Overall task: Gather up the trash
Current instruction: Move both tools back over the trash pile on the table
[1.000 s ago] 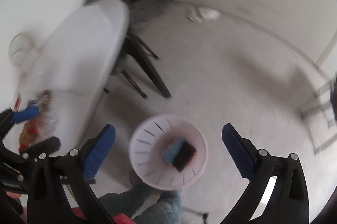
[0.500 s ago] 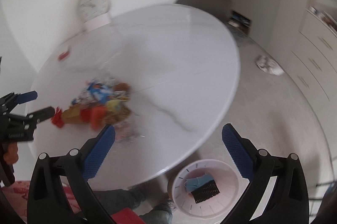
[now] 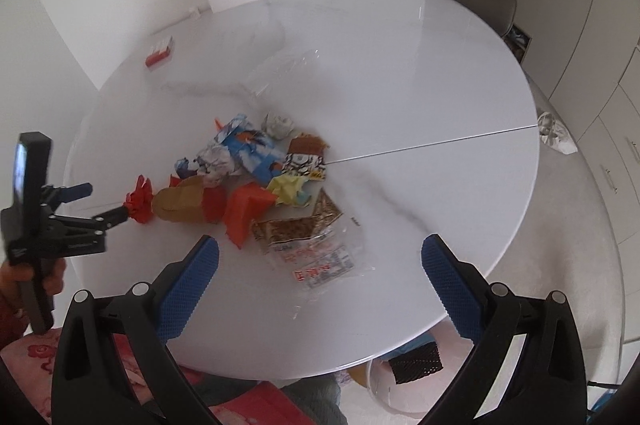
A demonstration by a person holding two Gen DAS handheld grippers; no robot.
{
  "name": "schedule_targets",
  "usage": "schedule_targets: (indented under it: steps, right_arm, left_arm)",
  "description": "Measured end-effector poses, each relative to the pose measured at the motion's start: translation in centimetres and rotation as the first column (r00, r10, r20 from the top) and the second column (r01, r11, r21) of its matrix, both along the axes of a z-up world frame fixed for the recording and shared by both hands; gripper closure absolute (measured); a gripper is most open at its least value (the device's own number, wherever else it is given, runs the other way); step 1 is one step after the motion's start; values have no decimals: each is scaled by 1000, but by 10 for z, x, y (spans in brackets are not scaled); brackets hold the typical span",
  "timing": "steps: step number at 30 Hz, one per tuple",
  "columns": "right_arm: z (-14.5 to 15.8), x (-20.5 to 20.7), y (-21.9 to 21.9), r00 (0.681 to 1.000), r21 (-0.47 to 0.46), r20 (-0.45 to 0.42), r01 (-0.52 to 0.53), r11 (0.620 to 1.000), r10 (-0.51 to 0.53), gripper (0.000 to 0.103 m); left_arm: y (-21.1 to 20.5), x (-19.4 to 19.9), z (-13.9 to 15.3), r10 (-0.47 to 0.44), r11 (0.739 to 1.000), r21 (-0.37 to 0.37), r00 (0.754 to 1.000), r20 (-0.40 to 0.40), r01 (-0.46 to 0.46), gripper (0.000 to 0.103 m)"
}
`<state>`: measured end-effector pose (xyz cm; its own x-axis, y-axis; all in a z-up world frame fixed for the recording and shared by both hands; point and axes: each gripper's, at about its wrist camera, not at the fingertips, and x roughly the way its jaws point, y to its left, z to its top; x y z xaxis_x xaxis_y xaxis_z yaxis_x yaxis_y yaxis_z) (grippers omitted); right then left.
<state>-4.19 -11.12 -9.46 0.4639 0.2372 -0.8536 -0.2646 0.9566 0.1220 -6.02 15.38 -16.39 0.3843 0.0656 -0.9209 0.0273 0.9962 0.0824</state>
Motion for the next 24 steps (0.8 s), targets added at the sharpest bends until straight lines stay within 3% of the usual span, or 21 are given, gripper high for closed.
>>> schedule_targets:
  steps: [8,16,19,24]
  right_arm:
    - [-11,8,15,999,-54,-47,12,998,-14,2]
    - [-48,21,23,994,-103,-110,-39,994,28,2]
    - [-68,27,34,987,-176,-131,-110,978,88,2]
    - [-86,34,51,967,-245,-141,-242,939,213,2]
  left_arm:
    - [17,27,-37,-8,1000,-7,1000,-22,8,10]
    - [17,40,-59,-60,998,-29,996,-69,58,37]
    - [22,44,-57,-73,996,-54,995,-73,69,58]
    - [38,52,-51,-50,996,-81,997,-64,45,60]
